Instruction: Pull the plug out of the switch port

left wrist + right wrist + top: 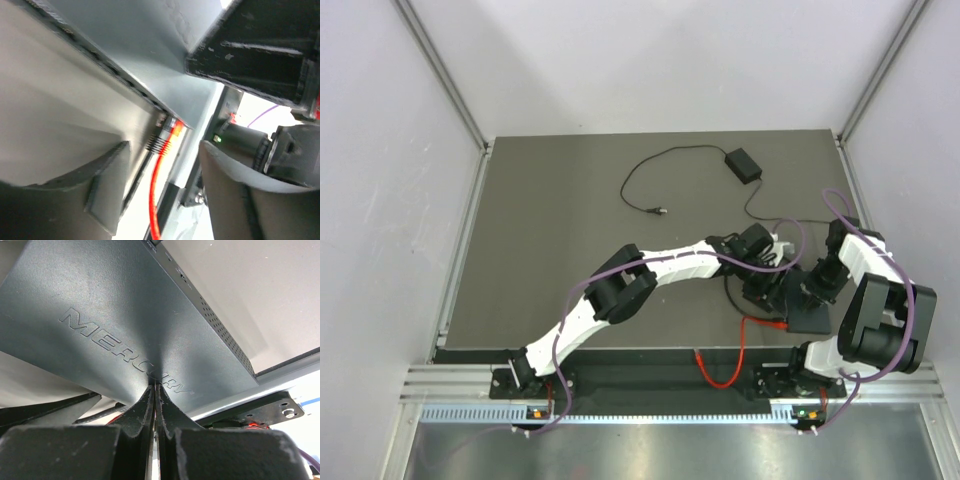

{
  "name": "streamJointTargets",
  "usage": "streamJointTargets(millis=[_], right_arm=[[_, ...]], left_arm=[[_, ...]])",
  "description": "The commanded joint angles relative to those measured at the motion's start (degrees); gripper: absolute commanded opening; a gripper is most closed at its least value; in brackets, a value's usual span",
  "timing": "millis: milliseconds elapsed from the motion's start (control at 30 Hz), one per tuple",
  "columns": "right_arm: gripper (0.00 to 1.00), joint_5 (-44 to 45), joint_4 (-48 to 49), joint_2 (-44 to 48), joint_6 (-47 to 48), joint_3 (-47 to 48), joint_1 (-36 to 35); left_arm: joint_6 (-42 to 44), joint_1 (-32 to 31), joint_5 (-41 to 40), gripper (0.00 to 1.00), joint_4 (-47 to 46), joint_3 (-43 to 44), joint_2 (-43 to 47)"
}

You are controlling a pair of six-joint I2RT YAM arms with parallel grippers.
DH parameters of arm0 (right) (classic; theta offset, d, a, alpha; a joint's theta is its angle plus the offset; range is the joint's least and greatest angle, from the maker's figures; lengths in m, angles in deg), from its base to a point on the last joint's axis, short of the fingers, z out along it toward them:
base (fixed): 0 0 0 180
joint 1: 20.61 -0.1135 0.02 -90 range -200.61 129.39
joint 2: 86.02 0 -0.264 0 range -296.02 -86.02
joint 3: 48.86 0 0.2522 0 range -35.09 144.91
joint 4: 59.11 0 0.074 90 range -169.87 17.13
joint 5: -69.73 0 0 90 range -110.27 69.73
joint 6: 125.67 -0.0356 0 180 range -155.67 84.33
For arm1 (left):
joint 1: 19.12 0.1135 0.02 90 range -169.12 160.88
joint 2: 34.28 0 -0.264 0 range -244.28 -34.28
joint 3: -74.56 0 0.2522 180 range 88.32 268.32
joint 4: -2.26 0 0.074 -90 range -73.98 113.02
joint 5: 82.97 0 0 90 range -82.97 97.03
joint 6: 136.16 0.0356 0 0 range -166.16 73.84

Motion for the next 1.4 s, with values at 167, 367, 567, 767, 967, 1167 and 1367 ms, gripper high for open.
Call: streamJointTargets(millis=[167,367,567,767,967,1167,1367], right_arm=[[0.0,-0.2,4.7,-2.3,0.0,-2.2,-0.5],[0.0,-0.4,4.7,-2.7,0.2,-2.1,-0.5],[0.0,-0.6,5.0,-2.9,0.3,-2.3,-0.5],[0.0,-0.6,4.9,-2.8,0.3,-2.3,-0.5],[0.0,-0.7,5.1,-3.0,0.3,-2.2,-0.5],[0.0,-0.5,5.1,-3.0,0.2,-2.3,-0.6],[0.0,-0.5,5.1,-2.8,0.2,-2.5,-0.6]], left_arm=[[7.2,0.1,4.5,0.73,2.6,2.2,-3.6],[6.9,-0.7,7.4,0.73,5.0,4.5,-7.0],[6.8,-1.3,9.8,0.71,8.0,5.0,-8.5],[3.8,-1.2,12.7,0.65,6.3,6.1,-9.7],[-5.1,-1.2,12.0,0.46,-0.2,6.0,-11.5],[-10.4,-1.2,9.5,0.43,-4.7,6.1,-12.2],[-9.6,-1.4,7.8,0.41,-5.6,6.1,-13.1]])
